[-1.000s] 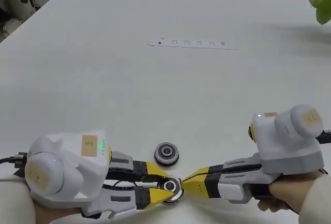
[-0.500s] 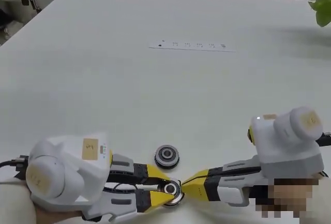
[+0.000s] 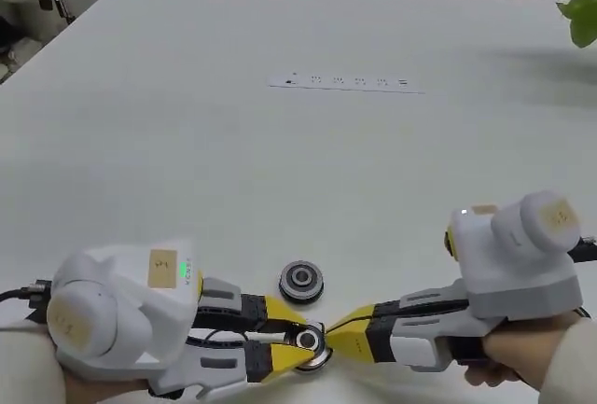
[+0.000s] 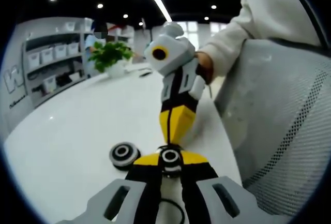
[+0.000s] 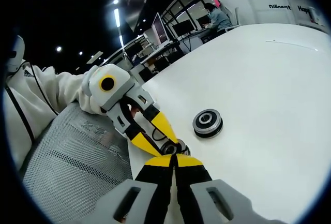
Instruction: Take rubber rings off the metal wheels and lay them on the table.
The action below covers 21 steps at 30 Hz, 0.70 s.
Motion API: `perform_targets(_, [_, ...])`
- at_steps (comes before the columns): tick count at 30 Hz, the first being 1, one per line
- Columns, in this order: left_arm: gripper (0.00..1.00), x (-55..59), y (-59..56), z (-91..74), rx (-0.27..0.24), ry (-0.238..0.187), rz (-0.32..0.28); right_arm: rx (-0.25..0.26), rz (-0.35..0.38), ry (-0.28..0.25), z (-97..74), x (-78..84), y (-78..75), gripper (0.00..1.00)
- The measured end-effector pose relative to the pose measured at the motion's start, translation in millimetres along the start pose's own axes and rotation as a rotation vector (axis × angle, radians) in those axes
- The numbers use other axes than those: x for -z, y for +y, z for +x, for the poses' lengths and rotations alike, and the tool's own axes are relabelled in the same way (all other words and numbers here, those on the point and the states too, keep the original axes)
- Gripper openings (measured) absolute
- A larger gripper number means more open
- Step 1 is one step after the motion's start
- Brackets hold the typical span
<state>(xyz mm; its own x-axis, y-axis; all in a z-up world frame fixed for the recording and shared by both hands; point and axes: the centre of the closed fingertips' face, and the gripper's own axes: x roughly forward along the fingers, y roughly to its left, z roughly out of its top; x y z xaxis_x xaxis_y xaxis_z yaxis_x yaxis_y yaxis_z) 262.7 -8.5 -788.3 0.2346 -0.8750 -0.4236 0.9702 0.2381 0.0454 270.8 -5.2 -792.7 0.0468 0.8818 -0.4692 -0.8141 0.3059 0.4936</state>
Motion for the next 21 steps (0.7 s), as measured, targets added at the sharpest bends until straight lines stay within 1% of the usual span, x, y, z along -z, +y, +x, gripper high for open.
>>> perform_targets(6, [0.13,0.4,0.0,-0.1,0.001,0.0,0.002,-0.009,-0.011,0.0,1.1,-0.5,2.8,0.0])
perform_targets(9, [0.13,0.5,0.1,-0.2,0.001,0.0,0.001,-0.006,-0.029,0.002,1.7,-0.3,2.8,0.0])
perform_targets(17, [0.14,0.2,0.1,-0.2,0.001,0.0,0.0,-0.014,-0.04,0.004,2.2,-0.2,4.5,0.0])
perform_targets(21, [0.14,0.6,0.3,-0.4,0.001,-0.002,-0.005,-0.019,-0.044,-0.007,2.3,-3.1,5.9,0.0])
